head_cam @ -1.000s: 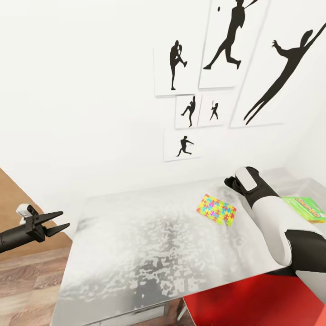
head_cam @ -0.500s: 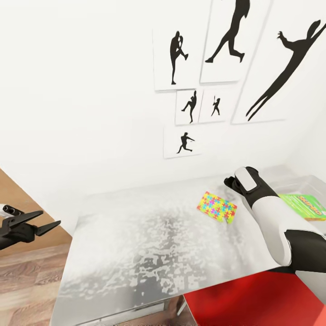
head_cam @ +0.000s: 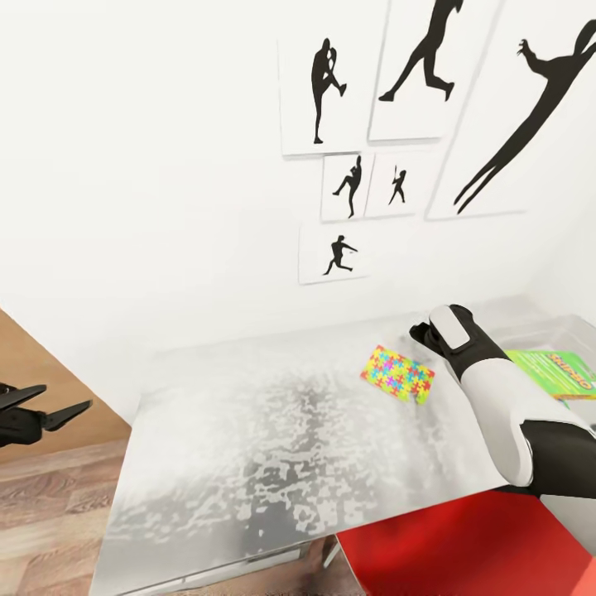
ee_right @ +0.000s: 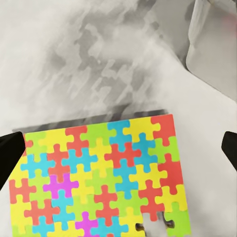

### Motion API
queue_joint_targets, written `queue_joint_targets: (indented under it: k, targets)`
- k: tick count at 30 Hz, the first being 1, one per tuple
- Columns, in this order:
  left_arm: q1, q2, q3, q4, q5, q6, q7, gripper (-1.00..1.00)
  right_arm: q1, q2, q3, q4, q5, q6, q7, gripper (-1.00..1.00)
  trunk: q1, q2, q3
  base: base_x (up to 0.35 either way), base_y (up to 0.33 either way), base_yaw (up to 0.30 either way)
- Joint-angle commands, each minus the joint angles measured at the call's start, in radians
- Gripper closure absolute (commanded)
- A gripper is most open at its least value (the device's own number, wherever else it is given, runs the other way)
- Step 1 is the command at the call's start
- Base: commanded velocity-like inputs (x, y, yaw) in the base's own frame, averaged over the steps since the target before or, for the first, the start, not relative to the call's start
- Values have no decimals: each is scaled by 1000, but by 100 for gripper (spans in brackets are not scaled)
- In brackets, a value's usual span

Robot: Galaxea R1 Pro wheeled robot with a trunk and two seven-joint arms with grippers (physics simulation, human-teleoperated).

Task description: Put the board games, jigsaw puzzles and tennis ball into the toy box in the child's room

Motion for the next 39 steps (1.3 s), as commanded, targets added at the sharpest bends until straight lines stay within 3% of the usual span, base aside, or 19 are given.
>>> queue_joint_targets:
  k: [1,11,39]
  targets:
    - [-1,2,-1,5,-1,7,-9,-100,-1,0,-3,-1,-7,4,-7,-100,1,-2,-4,0,0,0]
    - [0,7,-1,30,-19,-10,-36,-100,-5,0,-62,-2,-10,3,-7,-100,1,-2,-20,0,0,0]
    - [0,8,0,31,-21,-14,-37,-100,-96,-2,-73,-1,-9,5,-11,-100,1,-2,-66,0,0,0]
